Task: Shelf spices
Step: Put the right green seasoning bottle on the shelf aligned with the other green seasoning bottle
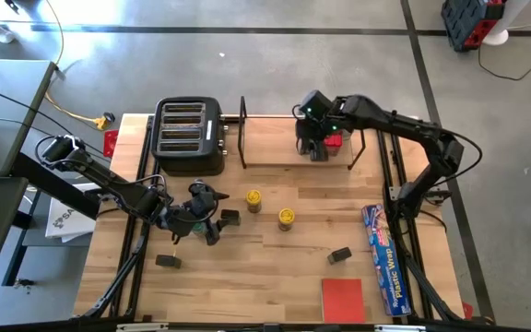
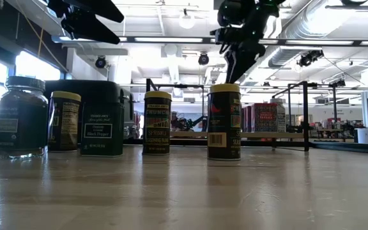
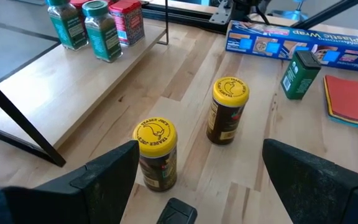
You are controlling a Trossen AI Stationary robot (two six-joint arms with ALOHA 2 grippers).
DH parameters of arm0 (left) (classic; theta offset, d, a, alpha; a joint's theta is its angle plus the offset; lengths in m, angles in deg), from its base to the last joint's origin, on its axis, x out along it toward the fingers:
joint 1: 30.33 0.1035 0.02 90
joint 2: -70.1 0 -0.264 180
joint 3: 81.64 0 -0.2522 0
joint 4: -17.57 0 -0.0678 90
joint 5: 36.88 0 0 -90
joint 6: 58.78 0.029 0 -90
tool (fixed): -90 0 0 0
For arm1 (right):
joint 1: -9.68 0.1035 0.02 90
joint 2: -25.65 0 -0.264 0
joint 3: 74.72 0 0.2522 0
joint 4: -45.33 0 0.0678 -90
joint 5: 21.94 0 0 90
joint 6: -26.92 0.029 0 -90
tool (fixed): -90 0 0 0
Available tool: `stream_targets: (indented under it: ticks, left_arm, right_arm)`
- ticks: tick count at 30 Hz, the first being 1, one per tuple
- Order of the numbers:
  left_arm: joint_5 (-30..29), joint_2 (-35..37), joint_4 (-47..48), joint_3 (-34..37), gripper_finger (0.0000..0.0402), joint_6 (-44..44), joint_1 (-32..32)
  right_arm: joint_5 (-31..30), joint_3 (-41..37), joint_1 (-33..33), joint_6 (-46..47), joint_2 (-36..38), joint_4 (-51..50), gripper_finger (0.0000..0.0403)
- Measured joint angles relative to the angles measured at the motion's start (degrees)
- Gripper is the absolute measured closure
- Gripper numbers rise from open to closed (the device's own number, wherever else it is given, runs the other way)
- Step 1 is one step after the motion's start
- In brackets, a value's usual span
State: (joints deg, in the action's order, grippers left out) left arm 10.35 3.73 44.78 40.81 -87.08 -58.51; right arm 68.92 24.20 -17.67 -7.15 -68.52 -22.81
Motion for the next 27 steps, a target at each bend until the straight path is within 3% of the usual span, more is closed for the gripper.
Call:
stream_targets:
  ticks: [7,9,13,27]
  left_arm:
    - [0.1,0.0,0.0,0.0,0.0064,0.3,0.0]
    - [0.1,0.0,0.0,0.0,0.0064,0.3,0.0]
    - [0.1,0.0,0.0,0.0,0.0064,0.0,0.0]
    - [0.1,0.0,0.1,0.0,0.0064,0.3,0.0]
  right_arm:
    - [1.1,-0.9,-3.4,3.7,0.0,0.7,0.0366]
    - [2.1,-0.9,-4.5,4.3,0.0,1.2,0.0393]
    - [5.7,-0.9,-5.8,6.2,-0.9,1.8,0.0388]
    - [2.6,-0.7,-6.9,5.0,-4.3,2.8,0.0402]
